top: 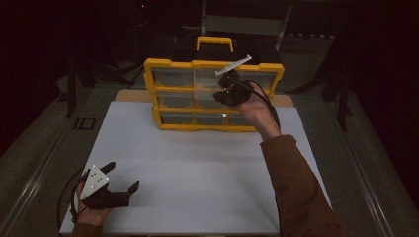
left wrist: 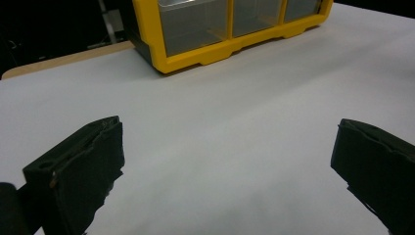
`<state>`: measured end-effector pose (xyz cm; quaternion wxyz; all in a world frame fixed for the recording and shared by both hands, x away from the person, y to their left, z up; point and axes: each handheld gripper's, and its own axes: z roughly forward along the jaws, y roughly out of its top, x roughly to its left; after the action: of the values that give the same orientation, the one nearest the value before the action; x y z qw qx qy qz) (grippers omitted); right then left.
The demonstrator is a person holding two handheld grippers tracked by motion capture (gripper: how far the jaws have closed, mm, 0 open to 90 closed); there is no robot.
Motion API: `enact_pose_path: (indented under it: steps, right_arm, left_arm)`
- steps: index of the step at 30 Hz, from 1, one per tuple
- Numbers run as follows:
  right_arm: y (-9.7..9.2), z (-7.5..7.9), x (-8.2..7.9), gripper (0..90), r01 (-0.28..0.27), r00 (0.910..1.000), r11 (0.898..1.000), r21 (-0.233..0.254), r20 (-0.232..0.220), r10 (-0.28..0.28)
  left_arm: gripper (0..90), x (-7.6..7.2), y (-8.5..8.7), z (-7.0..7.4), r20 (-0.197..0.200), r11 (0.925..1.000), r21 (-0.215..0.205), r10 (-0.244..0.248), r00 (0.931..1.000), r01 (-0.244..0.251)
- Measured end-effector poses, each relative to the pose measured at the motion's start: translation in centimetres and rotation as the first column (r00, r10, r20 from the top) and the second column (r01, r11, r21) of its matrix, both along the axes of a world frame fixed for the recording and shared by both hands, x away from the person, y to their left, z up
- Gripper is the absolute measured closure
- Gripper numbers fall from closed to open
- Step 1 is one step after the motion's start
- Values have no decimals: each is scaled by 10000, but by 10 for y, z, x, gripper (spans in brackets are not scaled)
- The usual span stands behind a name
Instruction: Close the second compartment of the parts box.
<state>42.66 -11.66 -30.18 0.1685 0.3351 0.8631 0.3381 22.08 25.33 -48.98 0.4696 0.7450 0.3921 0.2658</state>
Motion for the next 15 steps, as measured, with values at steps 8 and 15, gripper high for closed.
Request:
enact_pose_path:
  steps: [8, 15]
  right_arm:
    - [-1, -2, 8, 900, 290, 9996, 9994, 176, -13, -290]
    - [-2, -5, 16, 900, 581, 9983, 9980, 257, -10, -580]
  left_arm:
    - [0, 0, 0, 0, 9, 10000, -10, 5, 10000, -5]
    - [0, 0, 0, 0, 15, 10000, -22, -1, 10000, 1]
